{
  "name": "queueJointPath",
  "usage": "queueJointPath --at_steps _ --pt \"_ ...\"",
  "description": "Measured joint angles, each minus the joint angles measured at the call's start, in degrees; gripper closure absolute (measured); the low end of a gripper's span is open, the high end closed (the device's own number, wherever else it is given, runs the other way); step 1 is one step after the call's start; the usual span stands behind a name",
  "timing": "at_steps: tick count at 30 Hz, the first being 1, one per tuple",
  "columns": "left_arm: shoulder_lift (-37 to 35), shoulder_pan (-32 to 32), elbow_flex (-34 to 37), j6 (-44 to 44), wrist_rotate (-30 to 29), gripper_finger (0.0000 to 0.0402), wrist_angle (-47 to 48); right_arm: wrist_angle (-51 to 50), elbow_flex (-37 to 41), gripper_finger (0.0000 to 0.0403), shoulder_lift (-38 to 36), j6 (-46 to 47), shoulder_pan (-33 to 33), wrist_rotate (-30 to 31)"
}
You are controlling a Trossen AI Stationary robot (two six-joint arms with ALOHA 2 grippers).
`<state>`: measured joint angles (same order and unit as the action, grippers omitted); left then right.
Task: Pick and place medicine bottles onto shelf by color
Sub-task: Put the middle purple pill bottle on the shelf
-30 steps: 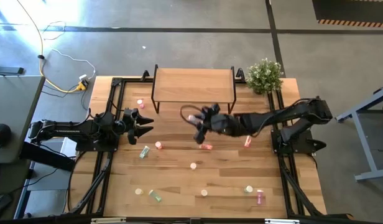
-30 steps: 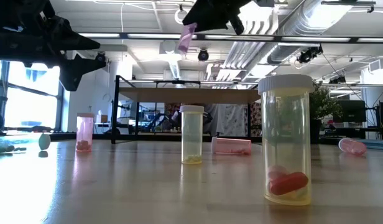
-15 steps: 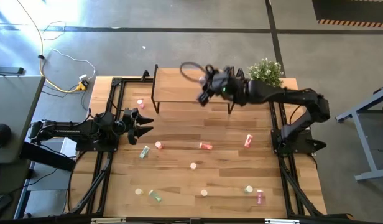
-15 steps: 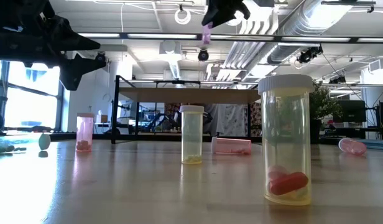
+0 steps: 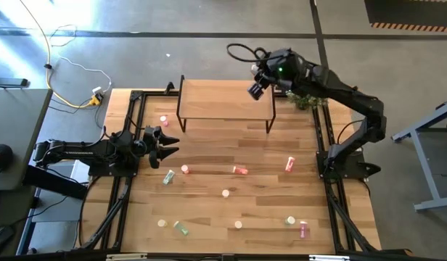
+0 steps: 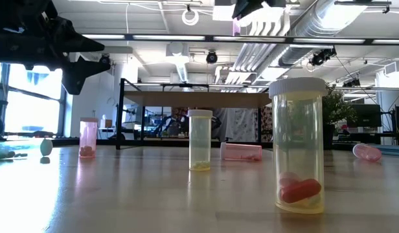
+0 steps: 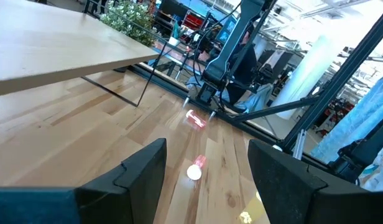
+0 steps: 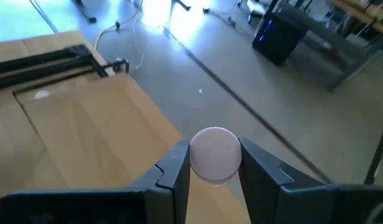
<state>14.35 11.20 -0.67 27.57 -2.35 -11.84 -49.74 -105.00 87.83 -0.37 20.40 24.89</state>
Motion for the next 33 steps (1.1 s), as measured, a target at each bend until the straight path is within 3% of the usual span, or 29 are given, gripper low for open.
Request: queueJointPath --at_steps 5,15,33 --pt "0.0 0.0 0.0 0.8 0.0 0.0186 0.0 2.0 10.3 0.0304 -3.0 2.8 2.8 -7.1" --pt "0.0 0.0 0.0 1.0 0.0 0.0186 0.0 19.1 30.2 0.0304 -9.0 4.8 7.8 -11.8" --pt "0.0 0.0 0.0 1.0 -1.4 0.0186 0.0 24.6 34.7 0.0304 -3.5 -1.1 15.2 -19.2"
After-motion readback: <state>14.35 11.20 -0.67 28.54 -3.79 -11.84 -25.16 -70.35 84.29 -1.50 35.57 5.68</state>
